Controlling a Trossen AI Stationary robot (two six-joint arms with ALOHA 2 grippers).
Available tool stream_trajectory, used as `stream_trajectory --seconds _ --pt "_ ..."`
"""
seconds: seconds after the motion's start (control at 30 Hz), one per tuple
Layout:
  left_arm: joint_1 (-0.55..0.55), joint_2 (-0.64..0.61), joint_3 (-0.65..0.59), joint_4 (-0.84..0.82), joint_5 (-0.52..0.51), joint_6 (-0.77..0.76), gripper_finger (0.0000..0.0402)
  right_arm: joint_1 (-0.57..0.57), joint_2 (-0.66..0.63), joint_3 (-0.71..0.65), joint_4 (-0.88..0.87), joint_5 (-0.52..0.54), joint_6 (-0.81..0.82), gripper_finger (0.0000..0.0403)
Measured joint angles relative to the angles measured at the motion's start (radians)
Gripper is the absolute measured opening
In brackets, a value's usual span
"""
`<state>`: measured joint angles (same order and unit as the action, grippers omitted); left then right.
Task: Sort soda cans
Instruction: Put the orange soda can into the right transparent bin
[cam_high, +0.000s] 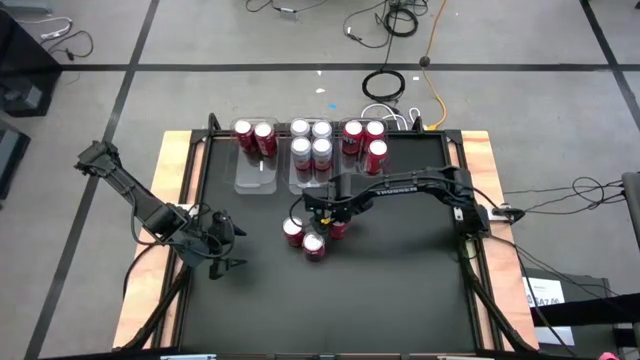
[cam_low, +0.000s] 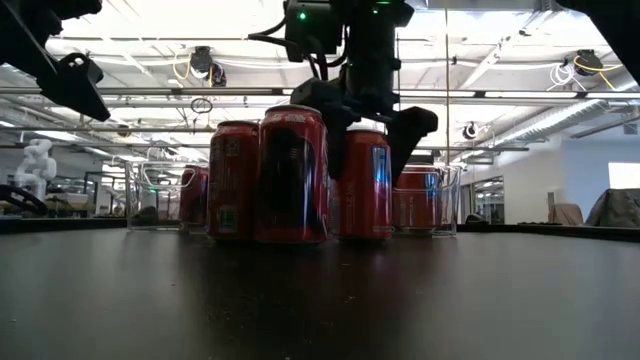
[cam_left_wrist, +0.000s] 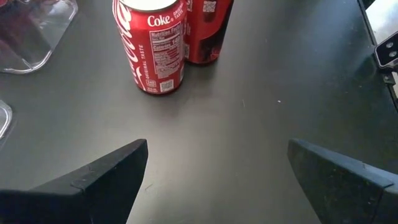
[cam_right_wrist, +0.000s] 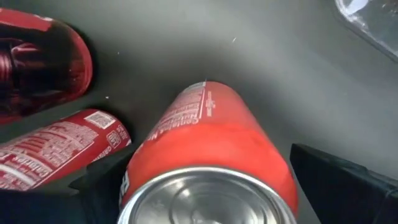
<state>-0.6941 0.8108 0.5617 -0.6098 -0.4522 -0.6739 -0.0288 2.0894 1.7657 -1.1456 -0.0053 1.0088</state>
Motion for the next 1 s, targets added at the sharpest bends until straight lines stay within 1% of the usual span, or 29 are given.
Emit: stream_trajectory --seconds 0.17,0.27,0.33,0.53,0.57,0.77,0.9,1.0 --pt "0.0 0.0 0.0 0.0 0.003 0.0 0.0396 0.0 0.0 0.0 0.002 0.022 -0.018 0.0391" --pt "0.0 0.0 0.0 0.0 0.004 0.0 0.0396 0.0 0.0 0.0 0.002 0.003 -0.027 0.0384" --pt "0.0 0.0 0.0 0.0 0.004 0.0 0.0396 -0.001 0.0 0.0 0.002 -0.001 -0.027 0.0369" --pt "0.0 0.0 0.0 0.0 0.004 0.0 0.0396 -0.001 -0.001 0.0 0.003 -0.026 -0.054 0.0291" --pt "0.0 0.0 0.0 0.0 0.004 0.0 0.0396 -0.001 -0.001 0.0 0.003 -0.026 -0.056 0.0286" --pt "0.0 0.0 0.0 0.0 0.004 0.0 0.0396 0.001 -0.004 0.031 -0.028 -0.027 -0.063 0.0286" --pt "0.0 0.0 0.0 0.0 0.004 0.0 0.0396 0.01 -0.021 0.105 -0.077 -0.011 -0.087 0.0298" --pt "0.0 0.0 0.0 0.0 0.003 0.0 0.0396 0.012 -0.037 0.188 -0.142 0.037 -0.108 0.0301"
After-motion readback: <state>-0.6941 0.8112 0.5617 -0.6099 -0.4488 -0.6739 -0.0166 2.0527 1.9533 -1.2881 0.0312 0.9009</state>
